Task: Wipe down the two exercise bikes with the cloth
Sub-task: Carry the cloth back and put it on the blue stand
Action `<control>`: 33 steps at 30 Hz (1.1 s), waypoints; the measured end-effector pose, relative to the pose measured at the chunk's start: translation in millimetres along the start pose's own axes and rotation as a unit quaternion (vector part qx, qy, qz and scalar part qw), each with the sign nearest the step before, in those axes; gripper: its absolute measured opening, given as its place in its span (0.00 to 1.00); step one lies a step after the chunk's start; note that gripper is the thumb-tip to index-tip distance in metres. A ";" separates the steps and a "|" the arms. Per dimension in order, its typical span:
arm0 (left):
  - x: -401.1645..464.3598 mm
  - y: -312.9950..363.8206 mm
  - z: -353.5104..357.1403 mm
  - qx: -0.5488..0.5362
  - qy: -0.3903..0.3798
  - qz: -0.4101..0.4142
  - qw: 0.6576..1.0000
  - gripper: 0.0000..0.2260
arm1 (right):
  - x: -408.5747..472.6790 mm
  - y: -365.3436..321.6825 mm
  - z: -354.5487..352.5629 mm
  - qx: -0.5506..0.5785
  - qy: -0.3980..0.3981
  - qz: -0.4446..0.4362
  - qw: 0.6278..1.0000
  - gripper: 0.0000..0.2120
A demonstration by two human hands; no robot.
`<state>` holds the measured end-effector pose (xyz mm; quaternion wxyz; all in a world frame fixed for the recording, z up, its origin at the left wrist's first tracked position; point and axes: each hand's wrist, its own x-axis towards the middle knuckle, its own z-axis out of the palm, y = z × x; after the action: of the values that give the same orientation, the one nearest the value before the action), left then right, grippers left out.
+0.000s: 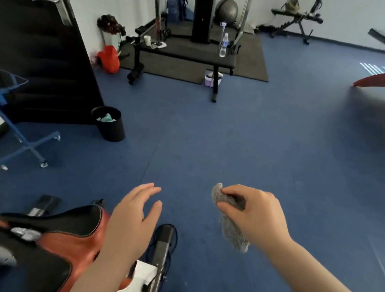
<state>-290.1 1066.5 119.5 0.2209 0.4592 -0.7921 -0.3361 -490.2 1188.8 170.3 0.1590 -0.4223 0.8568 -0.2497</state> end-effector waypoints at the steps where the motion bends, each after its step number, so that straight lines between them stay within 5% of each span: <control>1: 15.6 5.3 3.3 0.004 0.004 -0.002 1.000 0.13 | 18.4 3.9 -2.4 0.001 -0.006 -0.003 1.000 0.09; 8: 101.3 30.8 13.0 0.020 0.045 -0.052 0.997 0.13 | 141.3 8.2 -10.8 0.027 -0.060 -0.046 0.997 0.09; 15: 195.0 32.9 33.8 0.035 0.148 -0.157 0.976 0.14 | 306.5 -15.8 -3.1 0.023 -0.139 -0.183 0.973 0.09; 24: 287.4 38.0 15.8 0.061 0.259 -0.264 0.927 0.13 | 459.5 -102.7 17.9 0.030 -0.223 -0.314 0.922 0.10; 33: 383.0 -38.5 -44.6 0.086 0.303 -0.329 0.890 0.14 | 560.7 -225.7 101.2 0.031 -0.250 -0.404 0.879 0.10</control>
<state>-422.5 702.8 137.2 0.2866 0.7903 -0.5159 -0.1651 -628.3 591.7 179.1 0.2660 -0.7750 0.5354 -0.2049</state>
